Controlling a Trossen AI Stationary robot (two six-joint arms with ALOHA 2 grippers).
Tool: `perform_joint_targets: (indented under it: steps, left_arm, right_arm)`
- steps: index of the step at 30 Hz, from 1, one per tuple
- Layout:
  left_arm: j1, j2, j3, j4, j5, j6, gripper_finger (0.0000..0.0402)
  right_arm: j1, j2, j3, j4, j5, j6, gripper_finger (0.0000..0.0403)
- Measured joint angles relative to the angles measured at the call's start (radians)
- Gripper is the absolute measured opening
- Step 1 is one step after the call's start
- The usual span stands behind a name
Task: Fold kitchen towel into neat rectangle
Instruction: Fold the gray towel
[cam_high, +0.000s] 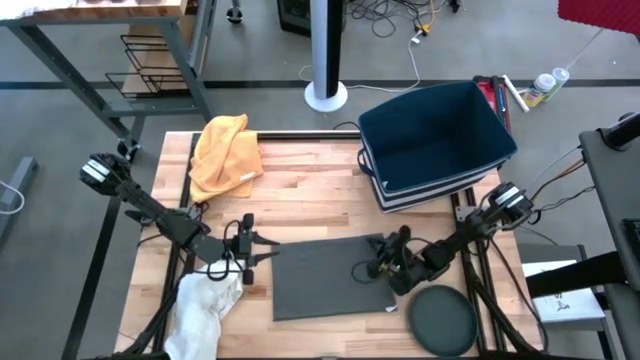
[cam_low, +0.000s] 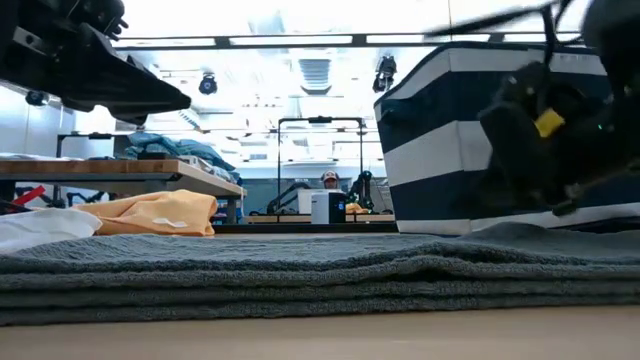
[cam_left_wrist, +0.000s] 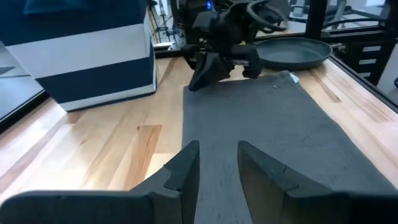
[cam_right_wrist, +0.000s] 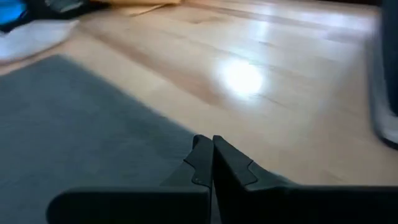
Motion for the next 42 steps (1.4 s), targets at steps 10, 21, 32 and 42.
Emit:
perform_joint_targets:
  steps: [10, 21, 32, 42]
  left_arm:
    - [0.024, 0.0, 0.0, 0.0, 0.0, 0.0, 0.0079]
    - [0.037, 0.026, 0.084, 0.016, -0.003, 0.03, 0.0107]
    - [0.156, 0.392, 0.329, 0.049, 0.005, 0.077, 0.0146]
    - [0.259, 0.656, 0.479, 0.272, 0.183, 0.109, 0.0171]
  right_arm:
    - [0.029, 0.017, -0.133, 0.028, 0.064, 0.012, 0.0]
    - [0.088, -0.018, -0.124, 0.025, 0.13, -0.04, 0.0]
    - [0.173, -0.192, -0.199, 0.081, -0.014, -0.257, 0.0]
    - [0.162, -0.06, -0.334, 0.427, -0.057, -0.317, 0.0]
